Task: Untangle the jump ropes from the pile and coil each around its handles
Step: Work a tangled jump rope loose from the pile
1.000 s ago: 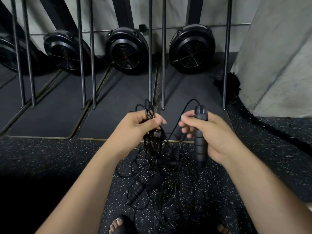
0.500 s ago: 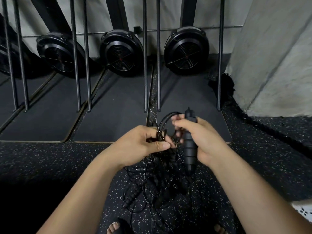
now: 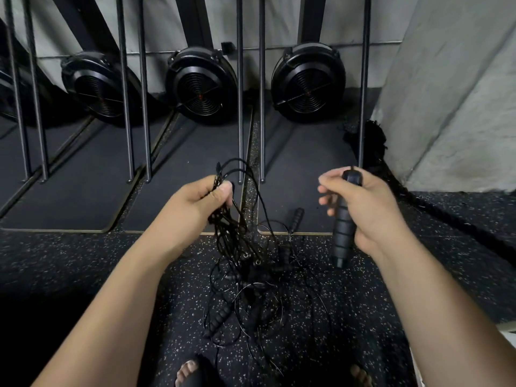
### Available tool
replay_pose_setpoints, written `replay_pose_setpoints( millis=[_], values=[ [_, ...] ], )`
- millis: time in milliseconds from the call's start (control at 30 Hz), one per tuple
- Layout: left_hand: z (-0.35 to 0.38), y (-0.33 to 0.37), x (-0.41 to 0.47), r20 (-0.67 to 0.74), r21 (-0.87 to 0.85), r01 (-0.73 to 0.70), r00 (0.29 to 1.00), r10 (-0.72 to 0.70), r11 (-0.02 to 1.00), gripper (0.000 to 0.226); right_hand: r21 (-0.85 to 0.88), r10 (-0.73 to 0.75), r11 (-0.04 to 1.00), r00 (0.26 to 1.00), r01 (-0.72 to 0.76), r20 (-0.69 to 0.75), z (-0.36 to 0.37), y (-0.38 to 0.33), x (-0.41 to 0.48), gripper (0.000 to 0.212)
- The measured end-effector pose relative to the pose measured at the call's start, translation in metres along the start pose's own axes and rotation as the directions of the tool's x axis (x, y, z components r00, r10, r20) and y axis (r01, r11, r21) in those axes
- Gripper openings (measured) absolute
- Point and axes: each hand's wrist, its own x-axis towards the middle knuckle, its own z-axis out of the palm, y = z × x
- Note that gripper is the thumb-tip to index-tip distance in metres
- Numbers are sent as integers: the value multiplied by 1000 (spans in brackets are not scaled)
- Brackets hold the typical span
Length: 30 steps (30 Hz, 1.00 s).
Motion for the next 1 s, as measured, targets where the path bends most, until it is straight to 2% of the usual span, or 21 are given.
replay_pose_setpoints(
  millis=[133, 300, 433, 633, 733, 900, 1000],
  values=[
    [-11, 19, -4, -28, 32, -46, 999, 47, 998, 41, -13, 60, 998, 996, -59, 72, 6, 7, -3, 20],
    [-29, 43, -3, 5, 39, -97, 995, 97, 995, 40, 17, 33, 999, 998, -34, 56, 0, -17, -7, 40],
    [-41, 66, -5, -31, 38, -111, 993, 112, 993, 41, -86, -90, 992, 996, 90, 2, -2, -66, -6, 19],
    [-52, 82, -18, -62, 9, -112, 992, 112, 994, 44, -101, -292, 950, 956, 294, 39, 2, -151, -9, 19],
    [-54, 91, -26, -58, 0, -123, 991, 123, 992, 43, -103, -378, 918, 924, 382, 60, 4, -170, -15, 34],
    [-58, 98, -30, -30, -24, -113, 993, 112, 993, 41, -145, -447, 874, 885, 463, 128, 12, -172, -22, 78],
    [-61, 99, -31, -21, -22, -128, 992, 127, 992, 39, -214, -473, 839, 865, 500, 166, 17, -162, -18, 85]
  ],
)
